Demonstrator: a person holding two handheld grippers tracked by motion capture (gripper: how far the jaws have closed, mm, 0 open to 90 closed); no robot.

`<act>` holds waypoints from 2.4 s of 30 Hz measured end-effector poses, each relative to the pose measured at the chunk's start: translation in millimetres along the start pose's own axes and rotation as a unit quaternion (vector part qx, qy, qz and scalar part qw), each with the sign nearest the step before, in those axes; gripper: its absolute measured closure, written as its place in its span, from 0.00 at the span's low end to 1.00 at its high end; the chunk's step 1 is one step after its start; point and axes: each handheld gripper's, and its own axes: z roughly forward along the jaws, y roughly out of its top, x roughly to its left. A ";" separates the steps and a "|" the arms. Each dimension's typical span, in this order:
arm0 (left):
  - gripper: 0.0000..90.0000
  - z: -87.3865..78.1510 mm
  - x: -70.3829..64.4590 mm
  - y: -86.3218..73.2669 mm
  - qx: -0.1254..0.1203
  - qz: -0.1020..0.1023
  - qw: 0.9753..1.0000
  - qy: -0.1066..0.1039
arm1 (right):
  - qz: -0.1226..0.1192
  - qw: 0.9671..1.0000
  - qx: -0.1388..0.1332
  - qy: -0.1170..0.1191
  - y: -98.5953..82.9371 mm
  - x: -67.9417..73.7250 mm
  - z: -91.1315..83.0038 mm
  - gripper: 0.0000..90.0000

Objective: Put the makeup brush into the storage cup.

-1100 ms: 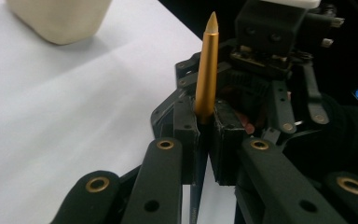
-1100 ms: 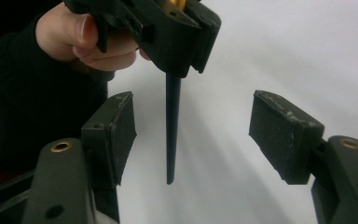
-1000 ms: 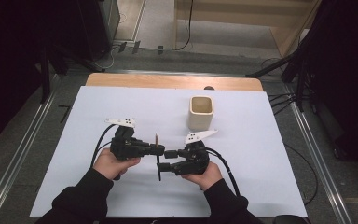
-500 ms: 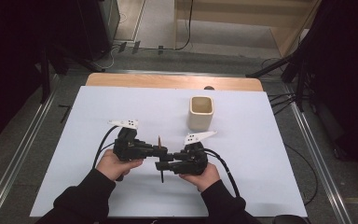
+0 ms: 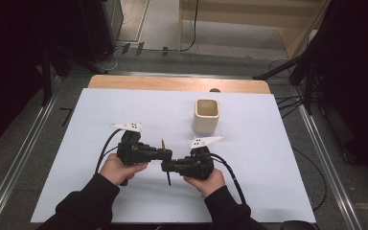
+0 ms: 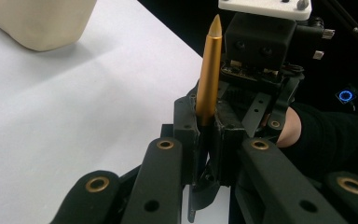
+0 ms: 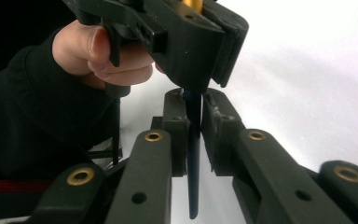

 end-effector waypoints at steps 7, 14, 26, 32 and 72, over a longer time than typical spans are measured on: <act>0.92 0.3 0.1 0.0 -0.001 -0.001 1.000 0.000 | 0.000 1.000 0.003 -0.001 0.3 1.0 0.2 0.93; 0.90 -2.0 -0.4 0.7 -0.006 0.011 1.000 0.008 | -0.002 1.000 0.006 -0.005 0.7 1.3 0.1 0.93; 0.67 -10.8 0.8 1.7 -0.012 0.017 0.999 0.041 | 0.001 1.000 0.011 -0.016 1.1 -0.3 -1.6 0.93; 0.58 -13.8 1.1 1.6 -0.014 0.020 0.998 0.050 | 0.003 1.000 0.014 -0.024 1.0 -2.5 -3.0 0.93; 0.35 -27.3 5.2 -15.1 0.036 0.085 0.983 0.156 | 0.017 0.998 0.006 -0.066 2.8 -15.1 -18.9 0.93</act>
